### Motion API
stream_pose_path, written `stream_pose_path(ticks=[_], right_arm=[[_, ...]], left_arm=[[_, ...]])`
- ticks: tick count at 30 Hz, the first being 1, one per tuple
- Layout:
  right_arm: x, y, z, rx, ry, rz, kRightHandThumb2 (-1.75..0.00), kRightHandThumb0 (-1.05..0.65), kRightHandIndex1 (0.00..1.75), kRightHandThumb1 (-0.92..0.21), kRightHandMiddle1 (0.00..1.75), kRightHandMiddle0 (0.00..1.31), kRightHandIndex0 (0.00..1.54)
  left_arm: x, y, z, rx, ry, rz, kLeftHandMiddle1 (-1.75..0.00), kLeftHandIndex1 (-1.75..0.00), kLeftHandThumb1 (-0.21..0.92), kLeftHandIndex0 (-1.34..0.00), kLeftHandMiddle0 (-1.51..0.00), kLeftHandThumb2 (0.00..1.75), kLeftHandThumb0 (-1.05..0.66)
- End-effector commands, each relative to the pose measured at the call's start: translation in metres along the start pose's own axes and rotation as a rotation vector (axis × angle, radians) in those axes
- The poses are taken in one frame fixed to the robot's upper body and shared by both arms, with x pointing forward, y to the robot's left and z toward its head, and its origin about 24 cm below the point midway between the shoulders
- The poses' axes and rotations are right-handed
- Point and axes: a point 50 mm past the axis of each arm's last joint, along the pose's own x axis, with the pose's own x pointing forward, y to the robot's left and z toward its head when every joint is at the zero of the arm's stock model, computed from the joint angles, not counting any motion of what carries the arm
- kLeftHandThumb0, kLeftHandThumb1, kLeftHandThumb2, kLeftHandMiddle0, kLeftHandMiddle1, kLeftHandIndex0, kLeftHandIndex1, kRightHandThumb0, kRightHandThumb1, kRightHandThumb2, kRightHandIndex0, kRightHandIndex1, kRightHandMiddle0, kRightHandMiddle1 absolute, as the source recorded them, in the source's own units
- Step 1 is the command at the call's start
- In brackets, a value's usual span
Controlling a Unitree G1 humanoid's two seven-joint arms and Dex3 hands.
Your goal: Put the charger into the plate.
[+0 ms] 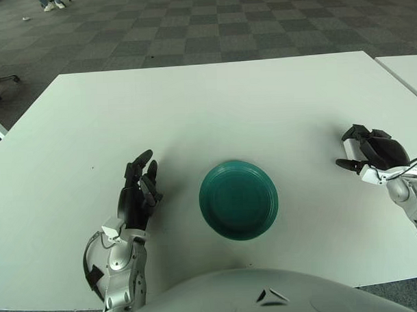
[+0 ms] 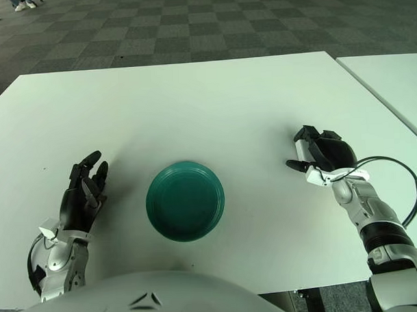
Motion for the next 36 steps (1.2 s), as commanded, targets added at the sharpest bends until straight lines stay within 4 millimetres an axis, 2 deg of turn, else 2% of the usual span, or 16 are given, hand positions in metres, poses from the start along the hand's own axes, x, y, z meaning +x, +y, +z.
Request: stream_pose_path(ticks=[1, 9, 21, 25, 28, 30, 32, 36], right_arm=[[-0.004, 0.013, 0.003, 0.027, -0.018, 0.021, -0.64, -0.53, 1.75, -0.92, 1.75, 0.98, 1.16], [-0.003, 0.012, 0.002, 0.057, -0.022, -0.012, -0.66, -0.49, 1.75, -0.91, 1.75, 1.00, 1.23], [-0.004, 0.011, 0.003, 0.091, -0.029, -0.029, -0.65, -0.46, 1.75, -0.88, 1.75, 0.92, 1.23], [-0.002, -0.001, 0.007, 0.093, -0.068, -0.069, -0.65, -0.47, 1.75, -0.87, 1.75, 0.90, 1.23], [0.000, -0.018, 0.016, 0.101, -0.110, -0.108, -0.65, -0.46, 1.75, -0.87, 1.75, 0.89, 1.23], [0.003, -0.039, 0.037, 0.116, -0.181, -0.174, -0.65, -0.46, 1.75, -0.87, 1.75, 0.88, 1.23], [0.002, -0.052, 0.053, 0.128, -0.233, -0.223, -0.65, -0.47, 1.75, -0.87, 1.75, 0.88, 1.23], [-0.001, -0.060, 0.070, 0.147, -0.288, -0.271, -0.65, -0.47, 1.75, -0.87, 1.75, 0.88, 1.25]], left_arm=[[-0.001, 0.003, -0.009, 0.003, 0.054, 0.019, -0.01, -0.79, 0.92, 0.00, -0.32, 1.00, -0.89], [0.001, 0.003, -0.009, 0.003, 0.054, 0.019, -0.01, -0.79, 0.92, 0.00, -0.32, 1.00, -0.89], [0.003, 0.005, -0.010, 0.003, 0.055, 0.020, 0.00, -0.79, 0.92, 0.00, -0.32, 1.00, -0.89], [0.003, 0.005, -0.010, 0.003, 0.055, 0.020, 0.00, -0.79, 0.92, 0.00, -0.32, 1.00, -0.89], [0.003, 0.006, -0.010, 0.004, 0.055, 0.020, 0.00, -0.79, 0.92, 0.00, -0.32, 1.00, -0.89], [0.003, 0.006, -0.011, 0.004, 0.055, 0.020, 0.00, -0.79, 0.92, 0.00, -0.32, 1.00, -0.89], [0.003, 0.006, -0.010, 0.004, 0.054, 0.020, 0.00, -0.79, 0.92, 0.00, -0.32, 1.00, -0.89], [0.003, 0.006, -0.010, 0.004, 0.054, 0.020, 0.00, -0.79, 0.92, 0.00, -0.32, 1.00, -0.89]])
